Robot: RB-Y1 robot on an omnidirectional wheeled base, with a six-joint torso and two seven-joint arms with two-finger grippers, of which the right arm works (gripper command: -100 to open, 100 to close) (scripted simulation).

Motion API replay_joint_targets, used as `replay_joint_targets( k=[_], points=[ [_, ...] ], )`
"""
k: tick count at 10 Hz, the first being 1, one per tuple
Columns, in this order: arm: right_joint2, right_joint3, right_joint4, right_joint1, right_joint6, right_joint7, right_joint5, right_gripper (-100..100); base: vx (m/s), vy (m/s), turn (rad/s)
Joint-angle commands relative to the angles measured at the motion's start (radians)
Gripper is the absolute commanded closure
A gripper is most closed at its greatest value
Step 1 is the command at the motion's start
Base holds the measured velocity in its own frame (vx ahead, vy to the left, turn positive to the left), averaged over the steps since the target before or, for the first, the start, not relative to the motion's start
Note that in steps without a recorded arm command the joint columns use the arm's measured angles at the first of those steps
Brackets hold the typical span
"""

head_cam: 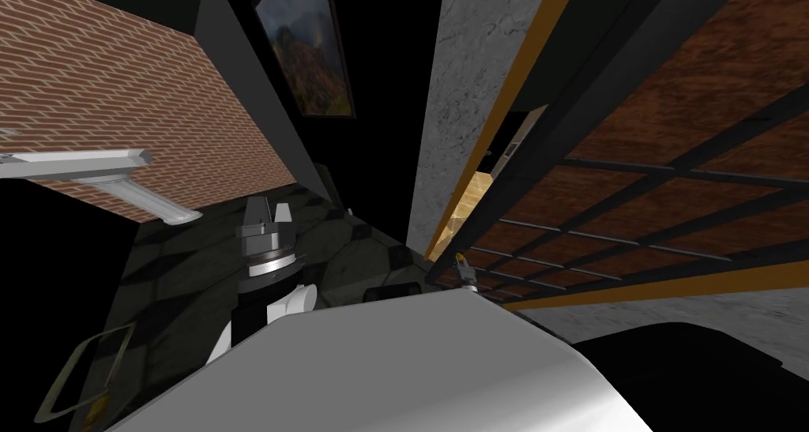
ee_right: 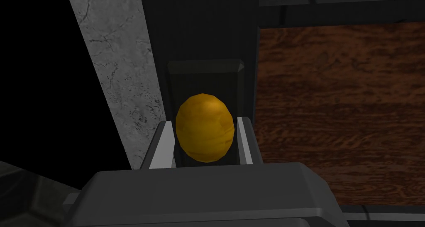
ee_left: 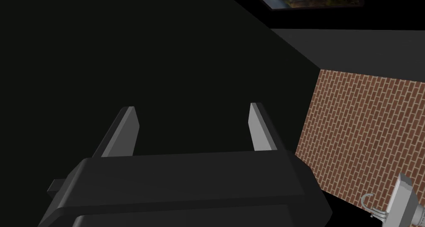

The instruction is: Pull the door open

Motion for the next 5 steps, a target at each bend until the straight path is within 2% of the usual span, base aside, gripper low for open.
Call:
replay_joint_targets(
  k=[1, 2, 3, 5],
  points=[
    [-0.009, 0.022, -0.007, 0.013, -0.014, -0.012, 0.012, 100, -0.253, -0.007, 0.047],
    [-0.006, 0.012, -0.015, 0.012, -0.003, -0.002, 0.007, 100, -0.118, -0.004, 0.017],
    [-0.016, 0.033, -0.008, 0.020, -0.020, -0.017, 0.017, 100, -0.171, -0.006, 0.140],
    [-0.034, 0.056, 0.003, 0.027, -0.047, -0.040, 0.030, 100, -0.252, -0.011, 0.127]
  ],
)
